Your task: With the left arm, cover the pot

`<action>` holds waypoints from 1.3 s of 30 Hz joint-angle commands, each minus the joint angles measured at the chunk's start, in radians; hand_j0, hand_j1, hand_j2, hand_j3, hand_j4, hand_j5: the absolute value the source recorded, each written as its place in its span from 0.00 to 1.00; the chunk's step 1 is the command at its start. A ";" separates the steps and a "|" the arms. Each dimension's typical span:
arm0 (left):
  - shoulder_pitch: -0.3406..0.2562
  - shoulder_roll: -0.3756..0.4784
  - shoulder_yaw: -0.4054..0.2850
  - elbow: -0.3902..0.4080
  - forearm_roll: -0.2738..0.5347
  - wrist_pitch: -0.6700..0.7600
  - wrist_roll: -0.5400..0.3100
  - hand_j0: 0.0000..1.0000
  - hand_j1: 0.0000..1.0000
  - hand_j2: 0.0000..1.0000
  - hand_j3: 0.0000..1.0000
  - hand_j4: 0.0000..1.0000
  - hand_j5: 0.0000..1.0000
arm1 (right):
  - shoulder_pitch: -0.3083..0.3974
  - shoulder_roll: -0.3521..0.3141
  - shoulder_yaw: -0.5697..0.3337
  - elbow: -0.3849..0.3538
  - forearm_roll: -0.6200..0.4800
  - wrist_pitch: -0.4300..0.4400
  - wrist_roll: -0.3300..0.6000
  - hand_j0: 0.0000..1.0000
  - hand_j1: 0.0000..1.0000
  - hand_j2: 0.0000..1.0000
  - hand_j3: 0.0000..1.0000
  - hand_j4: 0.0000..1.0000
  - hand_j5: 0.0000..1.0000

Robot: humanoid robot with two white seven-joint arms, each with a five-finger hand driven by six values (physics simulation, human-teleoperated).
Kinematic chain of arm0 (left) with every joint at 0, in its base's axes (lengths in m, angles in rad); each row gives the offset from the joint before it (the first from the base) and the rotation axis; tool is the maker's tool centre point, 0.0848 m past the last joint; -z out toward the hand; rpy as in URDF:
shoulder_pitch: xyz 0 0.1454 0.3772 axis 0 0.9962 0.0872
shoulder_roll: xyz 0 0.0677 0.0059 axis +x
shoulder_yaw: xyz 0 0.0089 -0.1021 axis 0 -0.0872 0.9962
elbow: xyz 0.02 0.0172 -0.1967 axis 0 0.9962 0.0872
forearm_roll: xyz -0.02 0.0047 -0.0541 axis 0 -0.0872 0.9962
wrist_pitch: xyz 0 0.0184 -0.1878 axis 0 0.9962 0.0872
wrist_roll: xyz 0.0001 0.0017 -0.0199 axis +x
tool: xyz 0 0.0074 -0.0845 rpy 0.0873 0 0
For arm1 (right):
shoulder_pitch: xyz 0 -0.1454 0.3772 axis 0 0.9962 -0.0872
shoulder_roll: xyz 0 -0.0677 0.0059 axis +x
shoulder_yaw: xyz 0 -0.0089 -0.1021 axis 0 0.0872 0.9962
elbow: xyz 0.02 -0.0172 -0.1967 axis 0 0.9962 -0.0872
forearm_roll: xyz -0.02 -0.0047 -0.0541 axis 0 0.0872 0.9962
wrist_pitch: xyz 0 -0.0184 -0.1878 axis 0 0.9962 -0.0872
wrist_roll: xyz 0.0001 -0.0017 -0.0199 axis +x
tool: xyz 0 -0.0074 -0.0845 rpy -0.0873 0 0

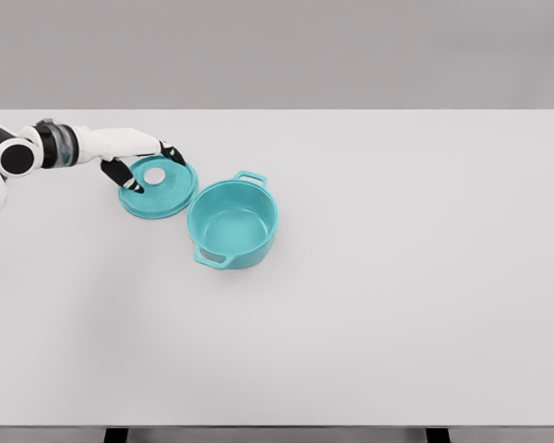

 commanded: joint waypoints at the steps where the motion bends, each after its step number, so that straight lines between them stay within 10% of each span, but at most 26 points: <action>1: 0.000 -0.001 0.003 0.001 0.005 0.002 0.002 0.78 0.78 0.78 0.78 0.78 0.78 | 0.000 0.000 0.000 0.000 -0.001 0.000 0.000 1.00 1.00 1.00 1.00 1.00 1.00; 27: 0.021 0.007 0.003 0.003 0.007 0.002 0.017 0.53 0.53 0.53 0.53 0.53 0.53 | 0.000 0.000 0.000 0.000 0.001 0.000 0.000 1.00 1.00 1.00 1.00 1.00 1.00; 39: 0.020 0.096 0.015 -0.209 0.021 0.002 0.014 0.53 0.53 0.53 0.53 0.53 0.53 | -0.002 0.000 0.000 0.000 0.001 0.000 0.000 1.00 1.00 1.00 1.00 1.00 1.00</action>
